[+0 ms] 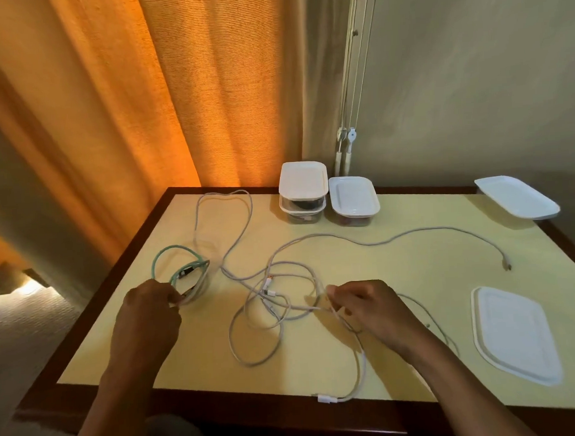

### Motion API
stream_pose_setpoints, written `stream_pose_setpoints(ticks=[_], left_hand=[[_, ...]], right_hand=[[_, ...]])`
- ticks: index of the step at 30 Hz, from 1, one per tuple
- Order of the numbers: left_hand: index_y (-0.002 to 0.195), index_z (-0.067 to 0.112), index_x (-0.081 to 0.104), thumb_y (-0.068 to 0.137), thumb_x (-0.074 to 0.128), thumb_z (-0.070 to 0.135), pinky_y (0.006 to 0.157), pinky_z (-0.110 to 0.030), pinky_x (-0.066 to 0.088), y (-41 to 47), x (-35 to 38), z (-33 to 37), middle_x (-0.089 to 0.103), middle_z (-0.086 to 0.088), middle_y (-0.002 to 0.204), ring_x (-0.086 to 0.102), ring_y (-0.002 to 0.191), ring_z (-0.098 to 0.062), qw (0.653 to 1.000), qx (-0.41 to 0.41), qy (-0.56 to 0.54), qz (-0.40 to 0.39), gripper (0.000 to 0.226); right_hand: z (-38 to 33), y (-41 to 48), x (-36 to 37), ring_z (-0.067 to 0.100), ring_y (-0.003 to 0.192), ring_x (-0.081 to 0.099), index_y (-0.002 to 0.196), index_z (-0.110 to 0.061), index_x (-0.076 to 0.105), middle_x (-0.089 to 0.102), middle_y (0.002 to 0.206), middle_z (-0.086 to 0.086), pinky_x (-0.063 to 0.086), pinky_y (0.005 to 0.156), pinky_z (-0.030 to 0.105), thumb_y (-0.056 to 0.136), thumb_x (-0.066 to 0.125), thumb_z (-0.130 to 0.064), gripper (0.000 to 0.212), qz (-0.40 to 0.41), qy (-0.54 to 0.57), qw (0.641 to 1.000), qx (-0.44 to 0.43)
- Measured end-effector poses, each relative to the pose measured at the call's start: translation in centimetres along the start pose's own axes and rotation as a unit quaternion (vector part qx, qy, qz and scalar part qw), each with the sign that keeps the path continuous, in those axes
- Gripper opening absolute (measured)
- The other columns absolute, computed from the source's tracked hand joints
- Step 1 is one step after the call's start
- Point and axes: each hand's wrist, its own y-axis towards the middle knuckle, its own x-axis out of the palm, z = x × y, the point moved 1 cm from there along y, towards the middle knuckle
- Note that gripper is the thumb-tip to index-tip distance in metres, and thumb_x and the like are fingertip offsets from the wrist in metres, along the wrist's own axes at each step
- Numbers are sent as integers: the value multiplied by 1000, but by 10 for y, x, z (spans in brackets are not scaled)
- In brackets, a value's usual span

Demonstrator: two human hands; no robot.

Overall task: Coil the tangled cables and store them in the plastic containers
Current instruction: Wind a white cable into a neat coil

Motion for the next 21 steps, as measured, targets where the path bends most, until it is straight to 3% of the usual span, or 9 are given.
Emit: stream_pose_setpoints(ticks=[2, 4, 6, 10, 13, 15, 17, 19, 21], left_hand=[[91, 7, 80, 83, 73, -7, 75, -36, 48, 0, -3, -1, 73, -12, 99, 60, 80, -20, 999, -28, 19, -12, 18], [92, 6, 80, 84, 69, -7, 74, -36, 48, -1, -8, 2, 72, -12, 97, 54, 74, -14, 998, -56, 26, -31, 19], [99, 7, 80, 85, 69, -7, 79, -40, 51, -1, -11, 6, 72, -13, 102, 55, 78, -16, 995, -67, 55, -57, 22], [124, 7, 67, 83, 74, 4, 86, -44, 49, -2, -15, 18, 56, -20, 117, 53, 106, -35, 988, -24, 140, -57, 42], [131, 12, 60, 82, 79, 15, 91, -46, 50, -11, -12, 49, 50, -20, 130, 48, 117, -36, 987, 87, 133, -13, 53], [131, 24, 60, 84, 80, 27, 94, -40, 52, -17, -2, 71, 51, -7, 133, 50, 119, -24, 984, 153, 89, -22, 51], [127, 33, 59, 88, 75, 43, 93, -33, 51, -22, 14, 85, 53, 6, 124, 51, 112, -13, 981, 160, 58, -93, 43], [128, 32, 56, 86, 73, 55, 91, -33, 50, -25, 33, 89, 53, 8, 121, 53, 110, -14, 975, 142, 52, -163, 50], [130, 28, 51, 83, 76, 56, 90, -36, 49, -23, 51, 84, 50, 4, 126, 52, 115, -19, 970, 129, 63, -197, 60]], right_hand=[[-4, -4, -3, 8, 79, 68, 77, -23, 77, 75, 81, -3, 51, 79, 30, 92, 66, -53, 35, 3, 35, 999, 5], [-4, -5, -5, 5, 76, 68, 78, -26, 78, 76, 80, -7, 54, 80, 31, 90, 75, -38, 17, 18, 56, 998, 5], [-3, -4, -7, 5, 76, 68, 84, -28, 77, 75, 81, -7, 57, 80, 33, 87, 78, -35, 8, 51, 54, 997, 7], [-4, -1, 3, 5, 89, 61, 105, -32, 63, 63, 95, -13, 45, 73, 27, 79, 72, -66, 44, 49, -173, 984, 6], [2, 8, 15, 13, 90, 64, 92, -27, 70, 66, 91, -11, 51, 79, 33, 90, 65, -45, 19, 34, -284, 958, -9], [6, 14, 8, 14, 83, 66, 87, -25, 75, 71, 86, -9, 54, 77, 32, 94, 62, -30, 16, 89, -218, 972, -5], [7, 18, -11, 13, 77, 66, 87, -23, 76, 73, 84, -9, 51, 73, 26, 93, 66, -24, 12, 204, -124, 971, 2], [13, 16, -35, 15, 70, 68, 85, -21, 77, 73, 79, -8, 52, 69, 23, 92, 69, -21, 10, 306, -37, 951, 25], [24, 13, -56, 20, 72, 71, 86, -18, 78, 74, 77, -4, 56, 75, 27, 91, 71, -20, 9, 388, 27, 920, 47]])
